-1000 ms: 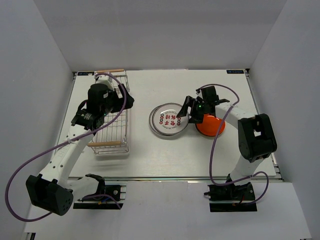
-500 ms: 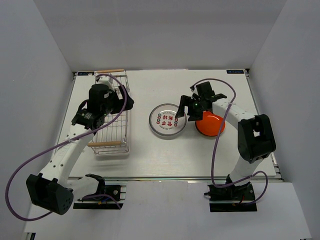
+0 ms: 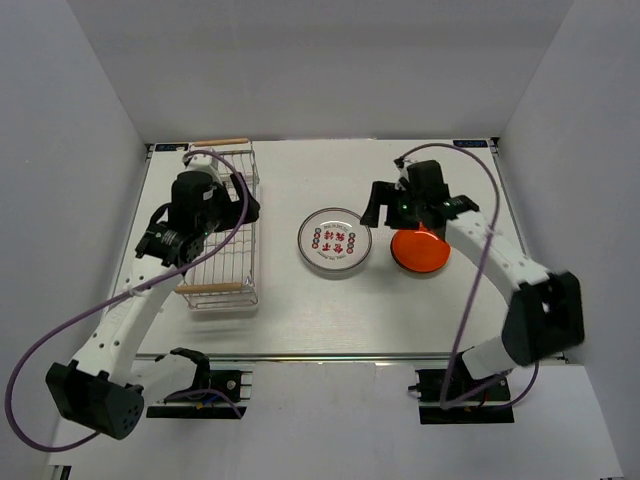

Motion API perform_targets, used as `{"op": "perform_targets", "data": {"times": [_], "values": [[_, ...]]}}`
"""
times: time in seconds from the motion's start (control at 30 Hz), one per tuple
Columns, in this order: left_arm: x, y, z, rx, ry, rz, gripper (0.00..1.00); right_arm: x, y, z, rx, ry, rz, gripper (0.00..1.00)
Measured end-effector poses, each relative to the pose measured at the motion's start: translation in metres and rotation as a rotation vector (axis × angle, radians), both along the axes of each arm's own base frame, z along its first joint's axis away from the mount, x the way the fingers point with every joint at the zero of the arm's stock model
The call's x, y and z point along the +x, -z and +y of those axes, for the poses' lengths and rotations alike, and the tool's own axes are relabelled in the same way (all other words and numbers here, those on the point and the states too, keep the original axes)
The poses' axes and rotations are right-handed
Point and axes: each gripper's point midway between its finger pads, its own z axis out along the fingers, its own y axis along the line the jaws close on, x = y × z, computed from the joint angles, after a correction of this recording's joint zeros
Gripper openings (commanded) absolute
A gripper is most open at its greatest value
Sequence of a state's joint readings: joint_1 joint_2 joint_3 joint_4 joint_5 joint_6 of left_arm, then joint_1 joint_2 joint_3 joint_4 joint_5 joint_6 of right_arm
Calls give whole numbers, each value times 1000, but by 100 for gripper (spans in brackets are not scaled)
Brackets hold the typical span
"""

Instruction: Unload the plates from the dish rack

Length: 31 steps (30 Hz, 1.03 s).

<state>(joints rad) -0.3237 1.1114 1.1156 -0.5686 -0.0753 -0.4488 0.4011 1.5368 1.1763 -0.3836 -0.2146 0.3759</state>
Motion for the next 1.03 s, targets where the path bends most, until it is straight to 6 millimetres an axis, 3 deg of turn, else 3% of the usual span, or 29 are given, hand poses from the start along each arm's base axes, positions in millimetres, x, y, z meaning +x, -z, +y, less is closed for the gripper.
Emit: {"op": "perform_targets", "data": {"times": [0.17, 0.3, 0.43, 0.57, 0.77, 1.03], "values": [[-15, -18, 28, 53, -105, -37, 98, -16, -75, -56, -58, 196, -315, 89], [-28, -31, 46, 80, -170, -78, 98, -39, -103, -112, -130, 402, -477, 89], [-37, -48, 56, 79, -198, -136, 98, -60, -102, -153, -206, 555, -530, 89], [-43, -57, 59, 73, -207, -170, 98, -74, -97, -176, -249, 640, -549, 89], [-46, -55, 63, 77, -217, -174, 98, -75, -90, -187, -296, 686, -537, 89], [-46, -51, 62, 81, -216, -165, 98, -72, -71, -186, -348, 672, -471, 89]]}}
